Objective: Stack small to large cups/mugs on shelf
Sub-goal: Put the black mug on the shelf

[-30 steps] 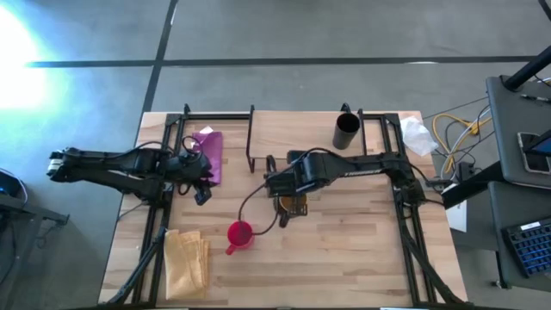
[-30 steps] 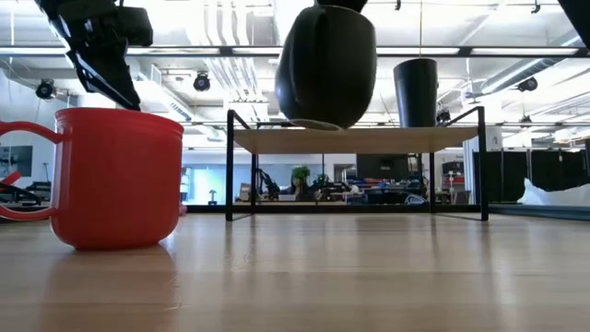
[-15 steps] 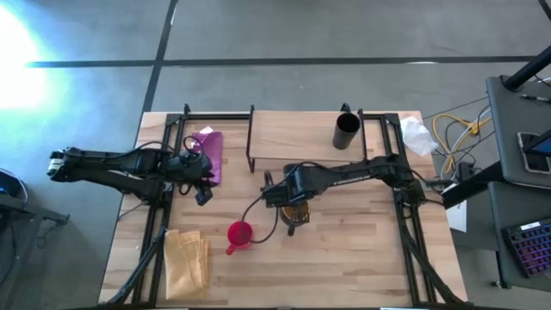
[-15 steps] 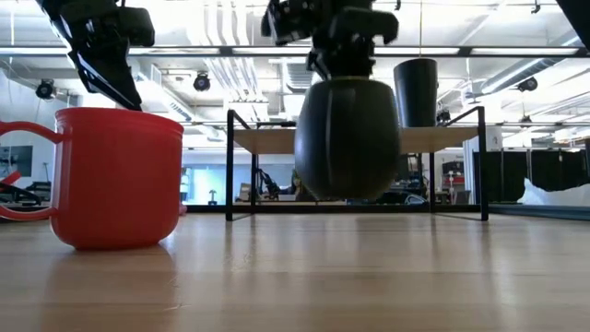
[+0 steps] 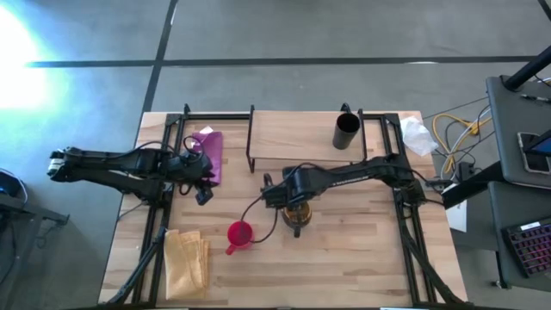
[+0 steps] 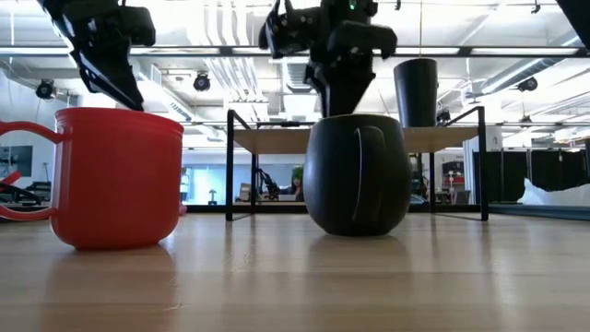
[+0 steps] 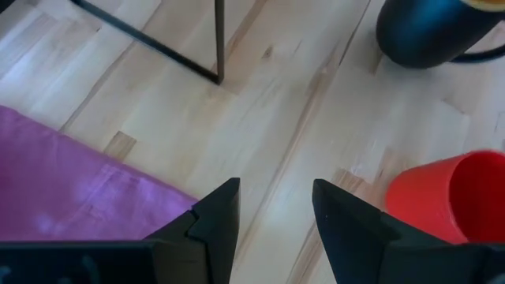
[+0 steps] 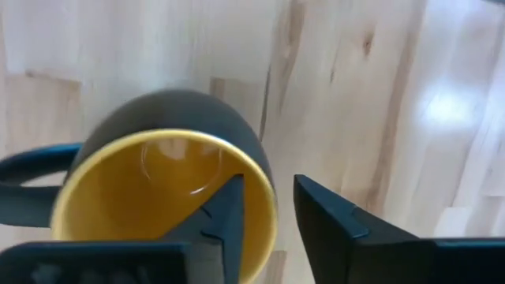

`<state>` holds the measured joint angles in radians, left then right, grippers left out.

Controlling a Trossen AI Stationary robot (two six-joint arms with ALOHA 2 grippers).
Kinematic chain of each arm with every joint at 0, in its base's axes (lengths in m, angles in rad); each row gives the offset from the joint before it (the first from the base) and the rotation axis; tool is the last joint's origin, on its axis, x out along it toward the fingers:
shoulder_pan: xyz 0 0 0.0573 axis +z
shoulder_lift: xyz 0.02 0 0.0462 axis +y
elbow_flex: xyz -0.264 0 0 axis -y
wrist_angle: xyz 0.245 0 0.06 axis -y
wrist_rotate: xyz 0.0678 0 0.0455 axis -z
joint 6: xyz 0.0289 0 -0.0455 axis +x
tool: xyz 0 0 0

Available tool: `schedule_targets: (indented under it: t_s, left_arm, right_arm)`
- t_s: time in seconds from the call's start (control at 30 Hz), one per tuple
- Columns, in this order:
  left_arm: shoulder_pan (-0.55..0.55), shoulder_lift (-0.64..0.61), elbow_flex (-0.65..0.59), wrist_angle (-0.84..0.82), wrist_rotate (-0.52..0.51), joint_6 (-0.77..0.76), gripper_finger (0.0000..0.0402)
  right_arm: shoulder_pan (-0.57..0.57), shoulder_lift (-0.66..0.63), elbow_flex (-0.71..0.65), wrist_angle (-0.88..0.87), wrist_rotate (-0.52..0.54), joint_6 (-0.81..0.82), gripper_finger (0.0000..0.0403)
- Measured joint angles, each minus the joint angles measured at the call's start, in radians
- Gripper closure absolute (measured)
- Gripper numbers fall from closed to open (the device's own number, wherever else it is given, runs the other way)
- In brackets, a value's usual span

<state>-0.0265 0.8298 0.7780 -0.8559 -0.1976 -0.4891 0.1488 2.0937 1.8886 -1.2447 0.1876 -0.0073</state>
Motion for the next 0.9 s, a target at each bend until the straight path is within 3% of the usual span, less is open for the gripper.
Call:
schedule_targets:
  t_s: [0.17,0.3,0.47,0.57,0.9]
  left_arm:
    - [-0.001,0.035,0.000,0.114,0.025,-0.001,0.0256]
    - [-0.001,0.107,0.001,0.220,0.069,-0.034,0.0256]
    - [-0.028,0.253,0.032,0.290,0.089,-0.121,0.0256]
    - [-0.043,0.345,0.094,0.290,0.056,-0.209,0.0256]
    - [-0.150,0.628,0.397,0.300,-0.110,-0.448,0.0286]
  right_arm:
    - [-0.006,-0.006,0.058,-0.021,0.022,0.014,0.0274]
    - [-0.006,-0.012,0.144,-0.138,0.060,0.103,0.0263]
    - [-0.005,-0.029,0.236,-0.328,0.076,0.399,0.0250]
    - [0.009,-0.078,0.240,-0.323,0.077,0.602,0.0242]
    - [0.172,-0.402,0.127,-0.326,0.235,1.082,0.0236]
